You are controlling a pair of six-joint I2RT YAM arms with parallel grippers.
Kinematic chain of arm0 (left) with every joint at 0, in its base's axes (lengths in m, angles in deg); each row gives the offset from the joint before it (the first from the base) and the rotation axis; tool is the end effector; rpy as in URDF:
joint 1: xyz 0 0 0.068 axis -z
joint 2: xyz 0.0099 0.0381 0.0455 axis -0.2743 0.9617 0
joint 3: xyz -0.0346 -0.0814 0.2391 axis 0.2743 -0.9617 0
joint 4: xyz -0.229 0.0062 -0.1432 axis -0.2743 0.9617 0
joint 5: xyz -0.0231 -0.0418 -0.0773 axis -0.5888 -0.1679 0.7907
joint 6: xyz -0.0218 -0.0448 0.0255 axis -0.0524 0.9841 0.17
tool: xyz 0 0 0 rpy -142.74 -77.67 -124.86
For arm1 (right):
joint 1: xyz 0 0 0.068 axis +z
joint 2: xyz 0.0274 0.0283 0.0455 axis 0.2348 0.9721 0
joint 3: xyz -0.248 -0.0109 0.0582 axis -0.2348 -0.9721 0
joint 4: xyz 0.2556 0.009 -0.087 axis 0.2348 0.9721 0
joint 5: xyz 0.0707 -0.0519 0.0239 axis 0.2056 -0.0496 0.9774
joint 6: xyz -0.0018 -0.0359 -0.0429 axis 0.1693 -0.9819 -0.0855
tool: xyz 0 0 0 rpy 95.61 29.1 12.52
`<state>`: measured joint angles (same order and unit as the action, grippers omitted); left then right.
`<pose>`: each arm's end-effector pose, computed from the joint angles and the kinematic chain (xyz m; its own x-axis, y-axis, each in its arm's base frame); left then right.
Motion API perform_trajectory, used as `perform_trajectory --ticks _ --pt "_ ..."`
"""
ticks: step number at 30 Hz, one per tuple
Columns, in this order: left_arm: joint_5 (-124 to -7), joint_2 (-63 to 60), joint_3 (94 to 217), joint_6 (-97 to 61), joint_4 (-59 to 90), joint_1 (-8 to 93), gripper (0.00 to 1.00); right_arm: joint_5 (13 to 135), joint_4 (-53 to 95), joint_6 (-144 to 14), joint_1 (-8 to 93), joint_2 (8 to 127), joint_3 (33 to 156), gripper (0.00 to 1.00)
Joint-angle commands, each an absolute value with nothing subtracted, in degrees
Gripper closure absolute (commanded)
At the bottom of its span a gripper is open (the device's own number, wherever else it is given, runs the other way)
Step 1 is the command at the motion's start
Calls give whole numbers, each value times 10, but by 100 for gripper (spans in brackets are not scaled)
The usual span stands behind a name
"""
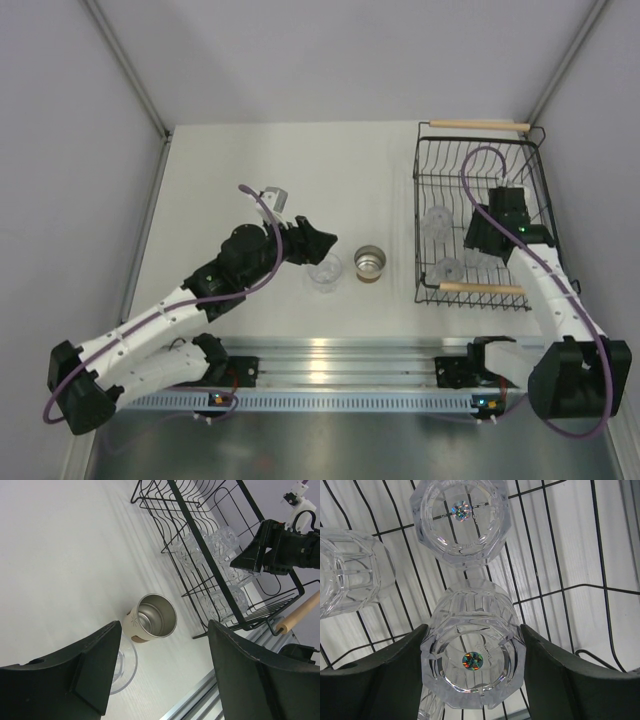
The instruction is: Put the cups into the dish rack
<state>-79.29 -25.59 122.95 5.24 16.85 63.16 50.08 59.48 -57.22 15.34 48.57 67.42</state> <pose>0.1644 -0.1724 0.2926 -0.4796 -0.3086 -0.8214 0.4814 0.6901 -0.5404 0.2343 -0.0035 0.2395 -0.7353 0.2223 -0.6403 0.3360 0.9400 -0.0595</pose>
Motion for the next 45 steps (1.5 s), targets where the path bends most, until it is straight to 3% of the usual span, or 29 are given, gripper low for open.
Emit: perform_trajectory --ticks 1,24,27,28,31,35,37,45 --pt "-793 -252 1241 47 142 631 25 502 547 -566 163 497 686 100" --pt "-800 -241 1254 46 154 631 25 481 482 -553 186 549 644 100" --pt "-799 -237 1255 46 153 631 23 481 485 -552 187 546 645 83" --pt "-799 -237 1256 46 153 631 23 481 486 -552 187 545 646 64" --pt "-799 -236 1255 46 153 631 21 482 490 -553 186 544 647 38" --pt "-799 -237 1254 45 152 631 21 485 492 -554 187 541 647 23" --pt "-799 -237 1252 45 152 631 21 487 493 -554 187 541 648 1" --pt "-806 -244 1249 41 155 631 21 477 504 -551 189 522 652 1"
